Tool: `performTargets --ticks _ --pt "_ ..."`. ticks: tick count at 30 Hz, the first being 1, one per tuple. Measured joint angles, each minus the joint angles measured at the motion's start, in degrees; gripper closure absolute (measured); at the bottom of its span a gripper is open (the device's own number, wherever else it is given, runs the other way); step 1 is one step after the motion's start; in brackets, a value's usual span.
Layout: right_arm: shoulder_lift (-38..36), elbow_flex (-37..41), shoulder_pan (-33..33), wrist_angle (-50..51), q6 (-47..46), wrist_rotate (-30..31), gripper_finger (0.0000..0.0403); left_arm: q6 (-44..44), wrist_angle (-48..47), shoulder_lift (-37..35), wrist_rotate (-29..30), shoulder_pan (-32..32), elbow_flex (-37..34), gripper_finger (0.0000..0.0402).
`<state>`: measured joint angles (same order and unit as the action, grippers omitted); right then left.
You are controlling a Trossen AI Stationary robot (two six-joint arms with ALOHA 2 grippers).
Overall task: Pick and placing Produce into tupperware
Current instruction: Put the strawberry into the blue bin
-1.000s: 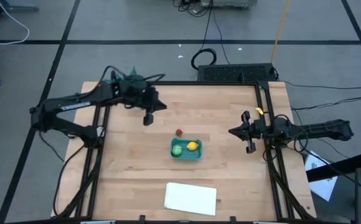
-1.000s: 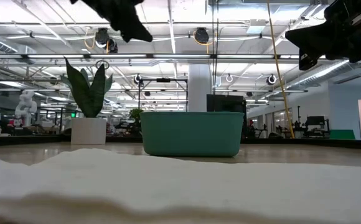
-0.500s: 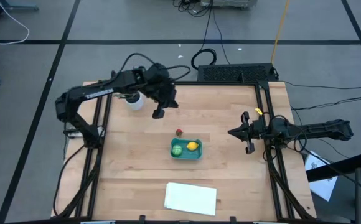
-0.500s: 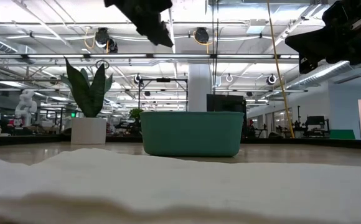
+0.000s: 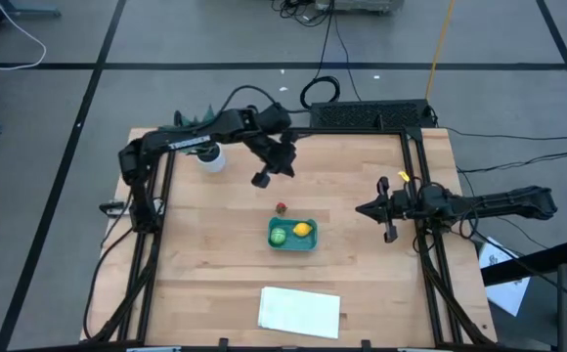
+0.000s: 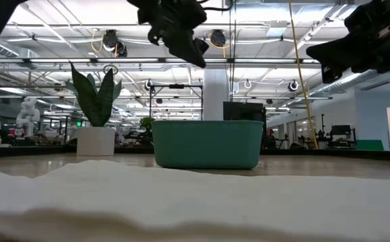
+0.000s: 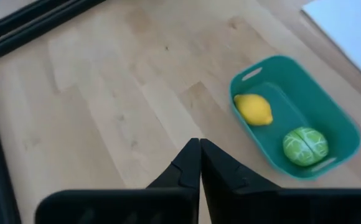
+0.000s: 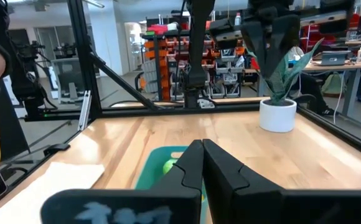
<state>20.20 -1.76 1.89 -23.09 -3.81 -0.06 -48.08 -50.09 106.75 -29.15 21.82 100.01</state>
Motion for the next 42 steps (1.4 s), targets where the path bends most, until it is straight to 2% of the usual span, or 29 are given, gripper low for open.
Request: performTargets --ticks 6,12,18,21,24,26,28,34,42 --pt "1.4 0.0 0.0 -0.8 0.0 0.0 0.0403 -5.5 0.3 3.4 -1.4 0.0 1.3 0.0397" --pt "2.4 0.0 0.0 -1.8 0.0 0.0 0.0403 -11.6 0.2 4.8 1.7 0.0 1.3 0.0394" --pt "3.2 0.0 0.0 -2.2 0.0 0.0 0.0403 -24.6 -1.4 4.8 3.4 0.0 1.3 0.0398" --pt "3.5 0.0 0.0 -2.4 0.1 0.0 0.0403 -31.9 -2.9 4.8 8.5 -0.4 1.3 0.0399" --pt "3.5 0.0 0.0 -2.4 0.2 0.0 0.0403 -35.5 -3.2 4.8 16.0 -1.2 1.3 0.0389" --pt "3.5 0.0 0.0 -2.4 0.2 0.0 0.0403 -36.2 -3.2 4.8 20.2 -1.9 1.3 0.0377" --pt "3.5 0.0 0.0 -2.4 0.2 0.0 0.0403 -36.0 -3.5 4.8 22.0 -2.7 1.3 0.0367" --pt "3.5 0.0 0.0 -2.9 1.4 0.0 0.0403 -37.0 -5.7 4.8 18.7 -4.7 1.3 0.0348" --pt "3.5 0.0 0.0 -4.6 2.8 0.0 0.0403 -34.2 -5.6 5.4 17.0 -5.9 1.2 0.0346"
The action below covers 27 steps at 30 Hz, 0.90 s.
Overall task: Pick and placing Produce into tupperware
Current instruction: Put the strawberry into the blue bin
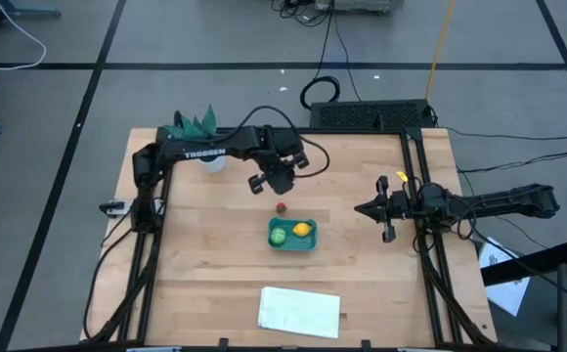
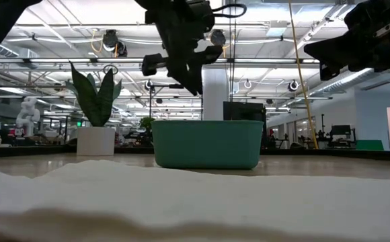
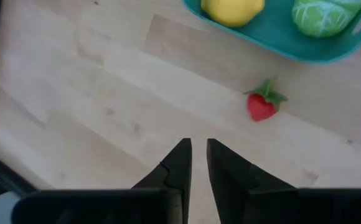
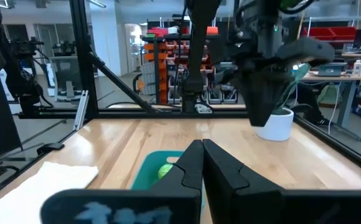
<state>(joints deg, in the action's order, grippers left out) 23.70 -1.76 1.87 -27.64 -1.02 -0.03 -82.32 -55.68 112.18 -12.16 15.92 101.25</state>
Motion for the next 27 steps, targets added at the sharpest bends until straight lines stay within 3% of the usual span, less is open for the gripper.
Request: performTargets --ticks 6,10,16,27 --pt "0.3 0.0 0.0 0.0 -0.2 0.0 0.0403 -0.7 -1.0 1.6 -1.6 0.0 -2.8 0.0342" --pt "0.7 0.0 0.0 0.0 -0.2 0.0 0.0403 -2.4 -0.6 1.7 -4.4 0.0 -4.0 0.0314" --pt "1.1 0.0 0.0 -0.8 -0.2 0.0 0.0403 -2.2 0.0 1.8 -8.3 -0.7 -4.5 0.0226" --pt "1.1 0.0 0.0 -0.8 -0.3 0.0 0.0403 0.4 0.9 1.8 -7.0 -2.4 -4.6 0.0048"
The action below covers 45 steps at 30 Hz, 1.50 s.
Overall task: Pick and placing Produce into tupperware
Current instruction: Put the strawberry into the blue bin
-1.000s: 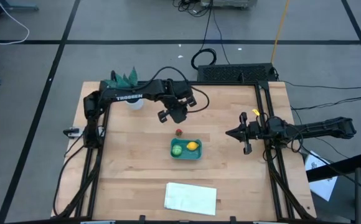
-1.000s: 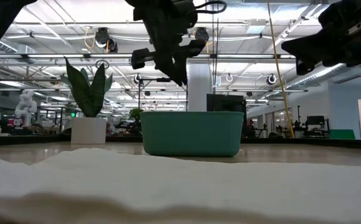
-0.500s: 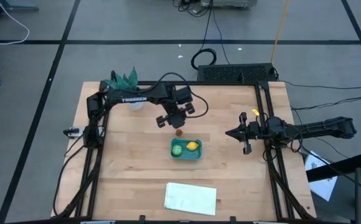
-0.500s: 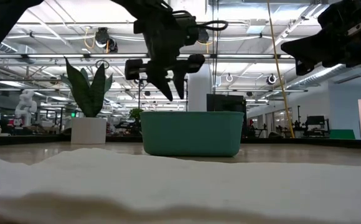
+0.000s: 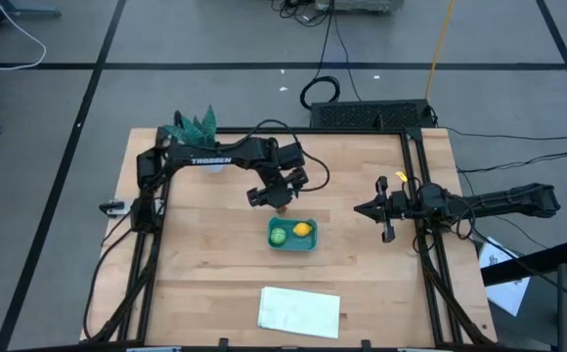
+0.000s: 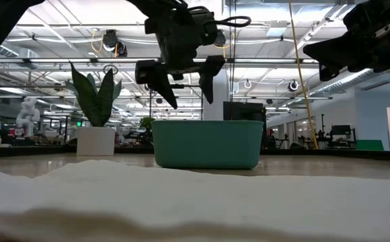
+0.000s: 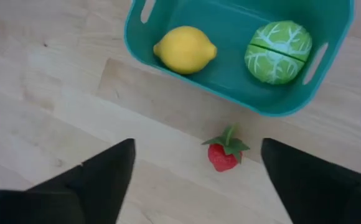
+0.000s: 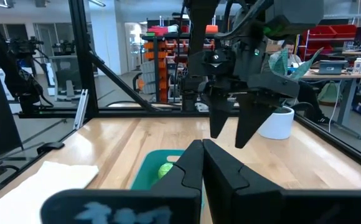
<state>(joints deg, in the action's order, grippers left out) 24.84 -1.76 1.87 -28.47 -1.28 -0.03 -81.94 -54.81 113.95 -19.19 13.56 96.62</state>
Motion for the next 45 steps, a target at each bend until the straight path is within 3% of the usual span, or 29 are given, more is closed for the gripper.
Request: performTargets --ticks 5,11,24,45 --pt "0.0 0.0 0.0 0.0 0.0 0.0 0.0403 1.0 4.0 0.2 3.9 -0.2 -4.6 0.0005" --pt "0.4 0.0 0.0 0.0 0.0 0.0 0.0403 -2.1 8.4 0.2 10.2 -0.1 -11.5 0.0017" --pt "0.4 0.0 0.0 0.0 0.4 0.0 0.0403 -6.7 11.9 0.1 9.2 -1.8 -13.1 0.0027" --pt "0.4 0.0 0.0 0.0 0.4 0.0 0.0403 -5.0 15.4 1.5 8.1 -2.4 -13.1 0.0027"
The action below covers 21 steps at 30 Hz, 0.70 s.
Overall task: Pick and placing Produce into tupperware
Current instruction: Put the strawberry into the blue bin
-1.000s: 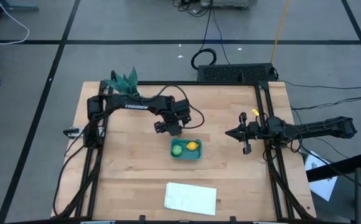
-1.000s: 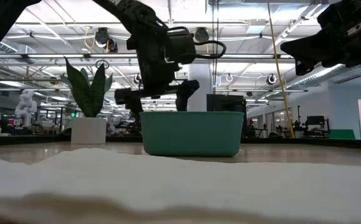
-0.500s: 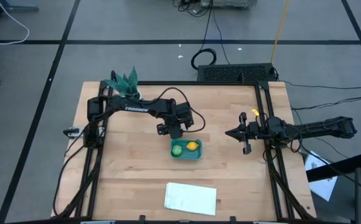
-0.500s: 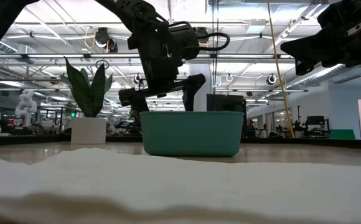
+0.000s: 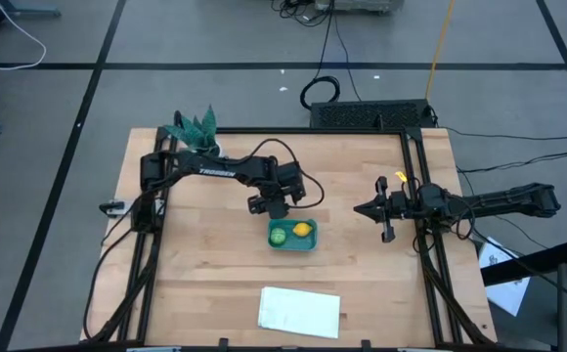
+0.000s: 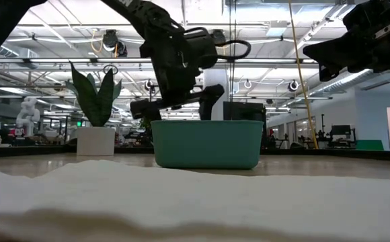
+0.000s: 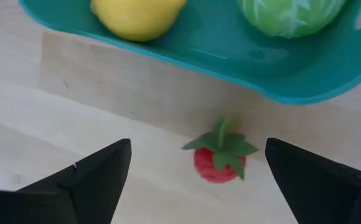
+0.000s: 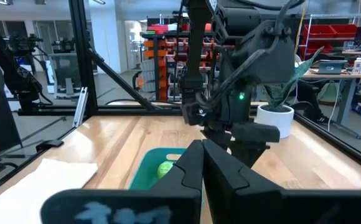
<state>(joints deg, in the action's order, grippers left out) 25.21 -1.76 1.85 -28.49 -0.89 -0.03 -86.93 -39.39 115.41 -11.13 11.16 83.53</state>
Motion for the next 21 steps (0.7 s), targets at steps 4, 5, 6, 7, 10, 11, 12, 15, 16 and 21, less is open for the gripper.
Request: performTargets --ticks 4,5,6,7,10,11,12,15,16,21 --pt "0.1 0.0 0.0 -0.2 0.0 0.0 0.0403 0.1 -0.3 1.4 0.2 0.0 0.0 0.0028" --pt "0.2 0.0 0.0 -0.3 0.0 0.0 0.0403 0.0 0.3 1.8 0.3 0.0 0.0 0.0028" --pt "0.2 0.0 0.0 -0.2 0.0 0.0 0.0403 0.1 0.9 1.9 0.2 0.0 0.0 0.0027" --pt "0.3 0.0 0.0 -0.2 0.0 0.0 0.0403 0.2 0.7 2.0 0.2 0.0 0.0 0.0027" --pt "0.6 0.0 0.0 -0.2 0.0 0.0 0.0403 0.4 0.6 2.2 -0.3 0.0 0.0 0.0027" --pt "0.8 0.0 0.0 -0.3 0.0 0.0 0.0403 0.3 0.4 2.4 -0.3 0.0 0.0 0.0028" --pt "0.9 0.0 0.0 -0.3 0.0 0.0 0.0403 0.4 0.1 2.6 -0.3 0.0 0.0 0.0028" --pt "0.9 0.0 0.0 -0.4 0.1 0.0 0.0403 0.2 0.5 2.8 -0.8 0.0 0.0 0.0028" --pt "0.9 0.0 0.0 -0.4 0.1 0.0 0.0403 0.3 0.6 2.9 -0.9 0.0 0.0 0.0028" --pt "0.9 0.0 0.0 -0.4 0.0 0.0 0.0403 0.4 0.6 3.5 -1.0 0.0 0.0 0.0028"
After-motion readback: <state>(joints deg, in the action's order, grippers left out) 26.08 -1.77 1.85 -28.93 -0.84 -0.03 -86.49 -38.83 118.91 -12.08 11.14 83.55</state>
